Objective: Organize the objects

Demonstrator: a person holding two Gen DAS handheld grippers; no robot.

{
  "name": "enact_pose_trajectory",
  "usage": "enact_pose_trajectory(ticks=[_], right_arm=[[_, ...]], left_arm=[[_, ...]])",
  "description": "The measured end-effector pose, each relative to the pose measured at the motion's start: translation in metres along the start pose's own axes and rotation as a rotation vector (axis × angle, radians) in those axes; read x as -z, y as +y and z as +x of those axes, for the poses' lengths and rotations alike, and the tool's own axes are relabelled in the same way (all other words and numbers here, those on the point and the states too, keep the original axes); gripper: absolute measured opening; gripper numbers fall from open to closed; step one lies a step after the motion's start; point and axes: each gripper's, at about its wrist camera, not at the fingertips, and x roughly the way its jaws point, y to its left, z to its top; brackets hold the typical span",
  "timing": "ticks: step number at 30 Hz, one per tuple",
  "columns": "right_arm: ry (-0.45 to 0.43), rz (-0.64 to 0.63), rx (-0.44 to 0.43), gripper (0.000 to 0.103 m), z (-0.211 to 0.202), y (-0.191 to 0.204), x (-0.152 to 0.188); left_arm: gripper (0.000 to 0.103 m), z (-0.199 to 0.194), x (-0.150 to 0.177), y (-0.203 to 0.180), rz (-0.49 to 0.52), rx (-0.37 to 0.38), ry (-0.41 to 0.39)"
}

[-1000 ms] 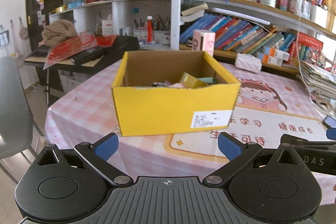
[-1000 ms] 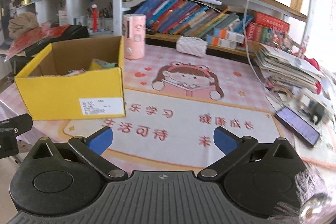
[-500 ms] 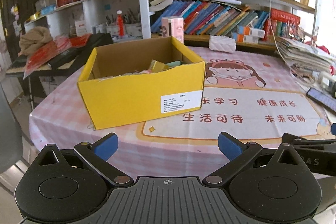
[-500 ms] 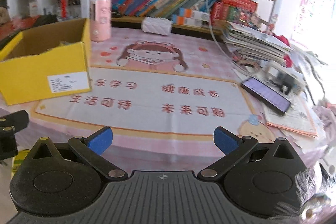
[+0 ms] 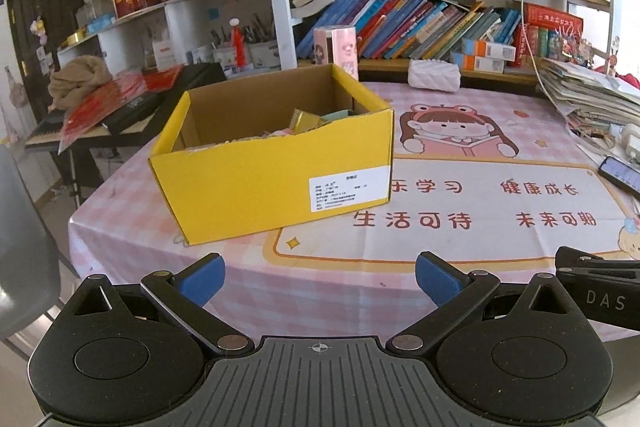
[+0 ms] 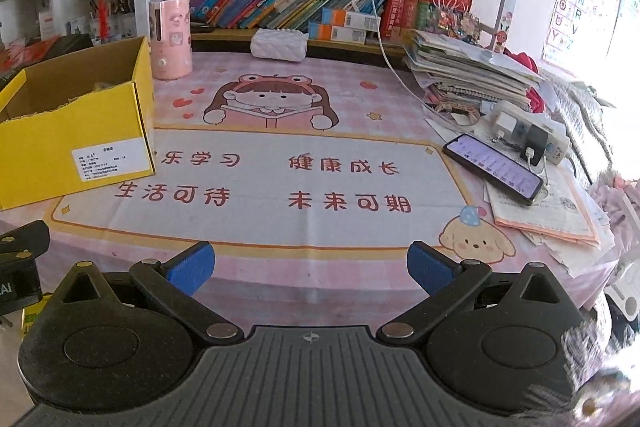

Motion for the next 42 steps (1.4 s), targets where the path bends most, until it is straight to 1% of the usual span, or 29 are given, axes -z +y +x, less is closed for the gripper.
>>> enact_pose_trajectory(ticks=[9, 17, 32, 42], right_arm=[[0.006, 0.038, 0.021, 0.103, 0.000, -0.003, -0.003], [0.010, 0.013, 0.028, 0.103, -0.002, 0.005, 0.000], [0.028, 0.040, 0.045, 0.103, -0.001, 0.005, 0.003], [0.029, 0.041, 0.067, 0.103, -0.002, 0.006, 0.004]], left_arm=[[0.102, 0.002, -0.003, -0.011, 0.023, 0.002, 0.005], [0.102, 0.003, -0.002, -0.013, 0.018, -0.015, 0.016], [0.102, 0.003, 0.002, -0.016, 0.007, -0.041, 0.027], [0.102, 0.004, 0.002, -0.018, 0.007, -0.043, 0.031]])
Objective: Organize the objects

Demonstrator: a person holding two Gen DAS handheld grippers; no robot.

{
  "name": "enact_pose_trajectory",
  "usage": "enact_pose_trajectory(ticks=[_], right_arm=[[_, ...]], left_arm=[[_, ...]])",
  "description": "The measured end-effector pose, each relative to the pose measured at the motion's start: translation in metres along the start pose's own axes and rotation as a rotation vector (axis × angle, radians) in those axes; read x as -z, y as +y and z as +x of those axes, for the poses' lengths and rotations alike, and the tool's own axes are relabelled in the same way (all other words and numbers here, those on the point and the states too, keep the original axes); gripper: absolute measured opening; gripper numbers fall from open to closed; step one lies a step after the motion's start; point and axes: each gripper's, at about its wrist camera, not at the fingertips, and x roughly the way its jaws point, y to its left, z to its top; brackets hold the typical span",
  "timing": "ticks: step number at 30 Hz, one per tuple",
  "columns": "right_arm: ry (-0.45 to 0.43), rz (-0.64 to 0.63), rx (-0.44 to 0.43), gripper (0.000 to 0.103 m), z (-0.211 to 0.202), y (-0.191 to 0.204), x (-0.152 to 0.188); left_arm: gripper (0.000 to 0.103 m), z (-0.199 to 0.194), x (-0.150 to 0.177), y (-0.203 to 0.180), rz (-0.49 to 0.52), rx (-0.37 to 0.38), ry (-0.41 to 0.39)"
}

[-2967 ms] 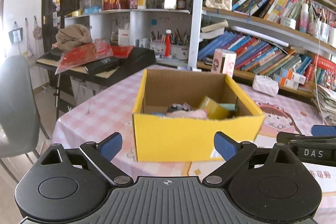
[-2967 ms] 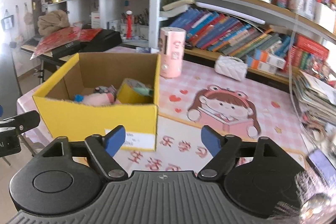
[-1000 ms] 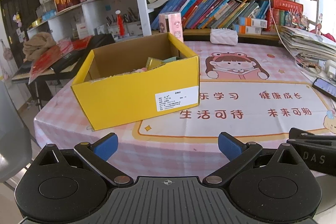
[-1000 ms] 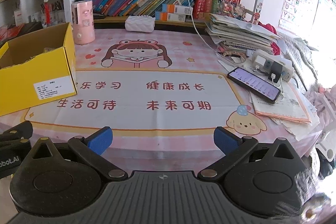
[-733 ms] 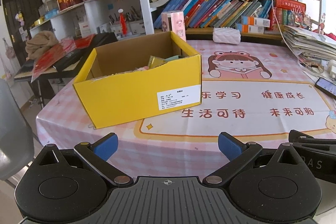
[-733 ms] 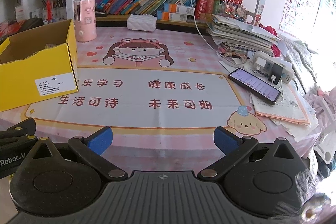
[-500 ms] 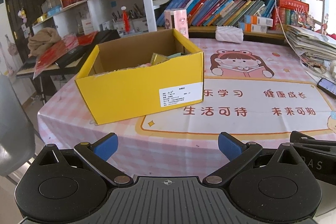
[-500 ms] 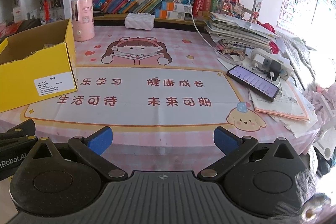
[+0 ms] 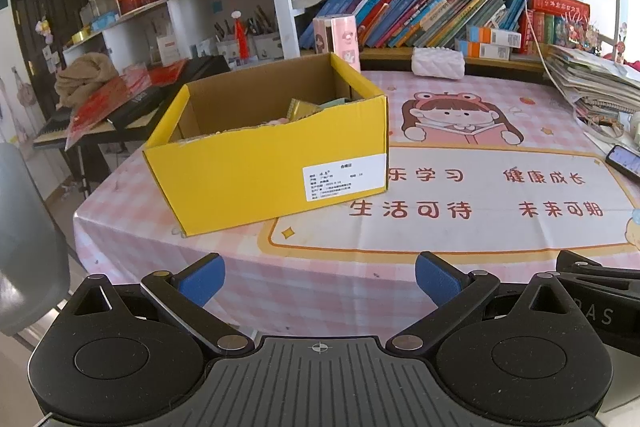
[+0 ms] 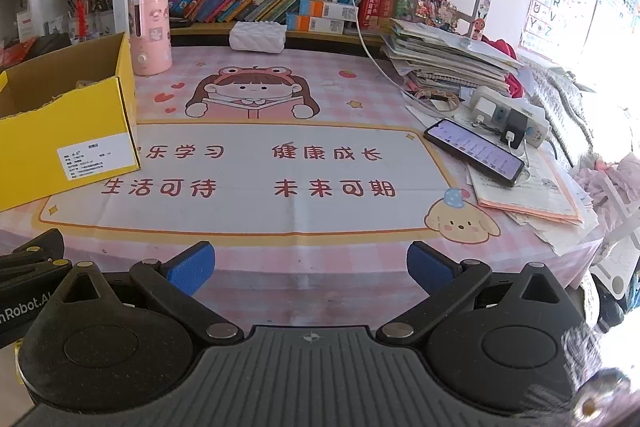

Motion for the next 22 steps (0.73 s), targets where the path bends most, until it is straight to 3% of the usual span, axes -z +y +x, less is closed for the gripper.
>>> enact_pose_trajectory(ticks=[22], right_arm=[[0.019, -0.006, 0.012, 0.103, 0.0057, 0.0023, 0.0019]], left_arm=[[0.102, 0.0088, 0.0008, 0.0012, -0.001, 0.008, 0.031]])
